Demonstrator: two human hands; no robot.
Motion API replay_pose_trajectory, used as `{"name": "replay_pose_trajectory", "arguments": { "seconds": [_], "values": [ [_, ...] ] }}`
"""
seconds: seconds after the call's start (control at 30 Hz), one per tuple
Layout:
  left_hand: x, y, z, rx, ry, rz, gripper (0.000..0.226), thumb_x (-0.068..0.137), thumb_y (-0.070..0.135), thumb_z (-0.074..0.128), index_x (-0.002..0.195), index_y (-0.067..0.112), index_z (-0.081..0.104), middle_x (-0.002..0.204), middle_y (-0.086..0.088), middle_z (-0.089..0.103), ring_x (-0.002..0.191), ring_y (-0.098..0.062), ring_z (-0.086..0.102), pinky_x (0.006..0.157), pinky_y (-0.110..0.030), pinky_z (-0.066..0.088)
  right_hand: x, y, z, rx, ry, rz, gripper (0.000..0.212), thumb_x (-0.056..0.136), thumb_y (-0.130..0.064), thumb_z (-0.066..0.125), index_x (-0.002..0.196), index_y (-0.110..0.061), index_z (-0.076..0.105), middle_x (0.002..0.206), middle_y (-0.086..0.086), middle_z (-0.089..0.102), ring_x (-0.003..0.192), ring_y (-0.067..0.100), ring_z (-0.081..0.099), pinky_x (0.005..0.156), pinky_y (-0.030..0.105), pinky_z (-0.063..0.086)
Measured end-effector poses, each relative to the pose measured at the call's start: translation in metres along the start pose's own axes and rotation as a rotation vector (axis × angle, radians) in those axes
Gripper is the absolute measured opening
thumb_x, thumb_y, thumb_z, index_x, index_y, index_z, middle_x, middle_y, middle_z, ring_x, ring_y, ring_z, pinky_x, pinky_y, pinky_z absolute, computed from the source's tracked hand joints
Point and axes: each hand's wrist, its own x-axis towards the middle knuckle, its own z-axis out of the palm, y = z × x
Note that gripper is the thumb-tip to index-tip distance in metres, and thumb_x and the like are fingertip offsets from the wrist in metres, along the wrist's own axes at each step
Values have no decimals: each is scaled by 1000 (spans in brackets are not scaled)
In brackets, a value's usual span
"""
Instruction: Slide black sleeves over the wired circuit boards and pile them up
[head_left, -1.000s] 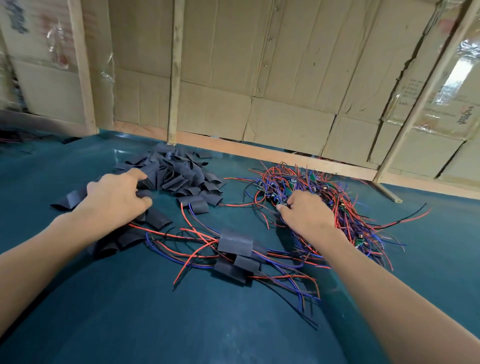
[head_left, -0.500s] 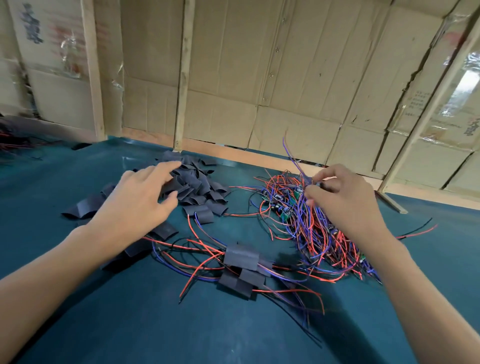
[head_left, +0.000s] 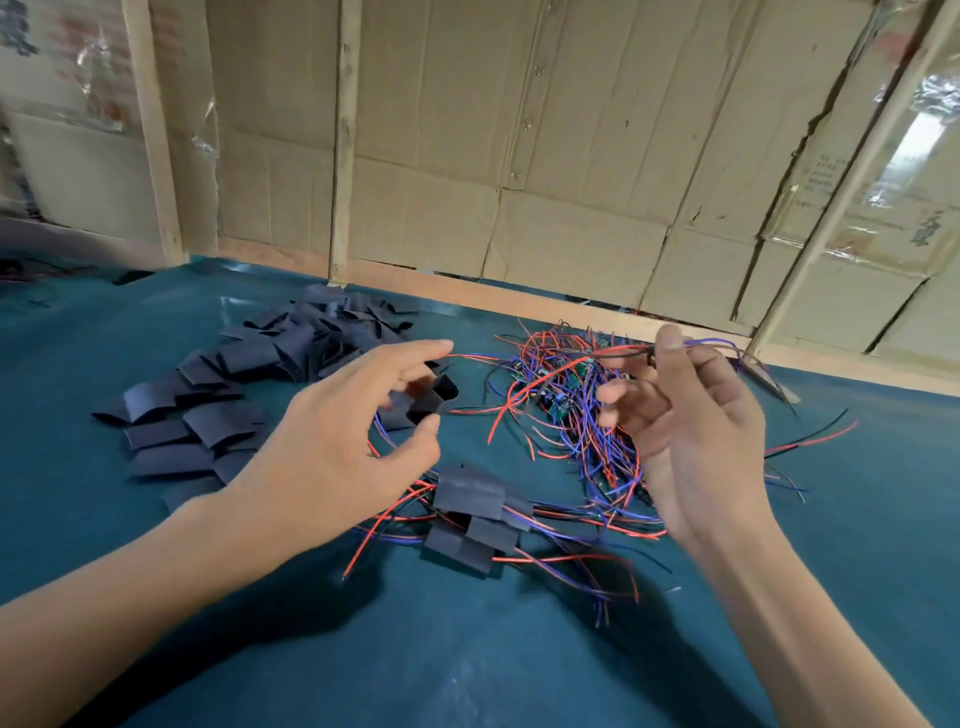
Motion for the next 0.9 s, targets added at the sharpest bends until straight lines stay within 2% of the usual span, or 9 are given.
{"name": "replay_pose_trajectory", "arguments": {
  "seconds": [0.07, 0.13, 0.27, 0.37, 0.47, 0.53, 0.67, 0.77, 0.9],
  "values": [
    [0, 5, 2, -115, 36, -57, 38, 80, 19, 62, 116, 31, 62, 102, 17, 66, 96, -2, 63, 85, -13, 44, -4, 2, 5, -17, -24, -14, 19, 93, -25, 63, 84, -12, 53, 75, 11, 66, 59, 26, 66, 52, 31, 50],
    [3, 4, 1, -268, 33, -150, 23, 75, 16, 48, 90, 26, 62, 83, 4, 62, 73, -16, 60, 67, -32, 47, -9, 8, 10, -63, -70, -33, 26, 89, -30, 67, 86, -6, 57, 72, 9, 67, 60, 26, 67, 53, 31, 51],
    [17, 2, -6, -691, -2, -448, 15, 62, 6, 38, 58, 12, 51, 56, -1, 33, 52, -17, 24, 51, -32, 19, -17, 20, 13, -155, -189, -34, 35, 82, -38, 75, 86, -3, 68, 86, 17, 73, 65, 27, 68, 55, 33, 52],
    [27, 3, -11, -609, -253, -540, 30, 83, 39, 53, 69, 24, 74, 66, -4, 32, 44, -10, 23, 49, -27, 17, -22, 28, 16, -232, -245, -20, 41, 74, -46, 82, 82, -7, 74, 81, 13, 68, 63, 24, 60, 54, 31, 50],
    [17, 3, -11, -312, -566, -210, 36, 80, 65, 55, 95, 39, 74, 81, 9, 53, 66, -3, 56, 66, -21, 42, -28, 36, 19, -296, -295, -3, 38, 72, -51, 83, 82, -14, 78, 78, 8, 68, 57, 21, 54, 52, 31, 49],
    [7, 5, -7, -199, -686, -92, 34, 79, 68, 57, 97, 44, 72, 90, 14, 55, 86, -4, 60, 77, -15, 42, -31, 39, 21, -301, -320, 19, 37, 72, -51, 83, 83, -15, 78, 76, 3, 68, 56, 20, 54, 53, 31, 51],
    [4, 7, -1, -257, -596, -139, 37, 86, 65, 47, 81, 36, 70, 77, 5, 63, 71, -13, 60, 71, -30, 47, -30, 40, 20, -263, -283, 60, 46, 72, -49, 85, 80, -5, 74, 63, 8, 58, 54, 23, 52, 53, 31, 49],
    [7, 6, -4, -372, -520, -179, 37, 93, 56, 46, 76, 29, 64, 62, 7, 58, 53, -10, 44, 53, -22, 36, -28, 37, 20, -178, -230, 79, 46, 71, -43, 85, 73, -1, 68, 62, 9, 56, 54, 23, 50, 53, 30, 47],
    [8, 3, -7, -405, -530, -198, 34, 98, 51, 47, 84, 29, 69, 59, 6, 52, 51, -5, 38, 51, -17, 33, -26, 35, 25, 25, -81, 170, 30, 73, -33, 80, 72, -6, 69, 64, 7, 55, 50, 17, 47, 49, 28, 44]
  ]
}}
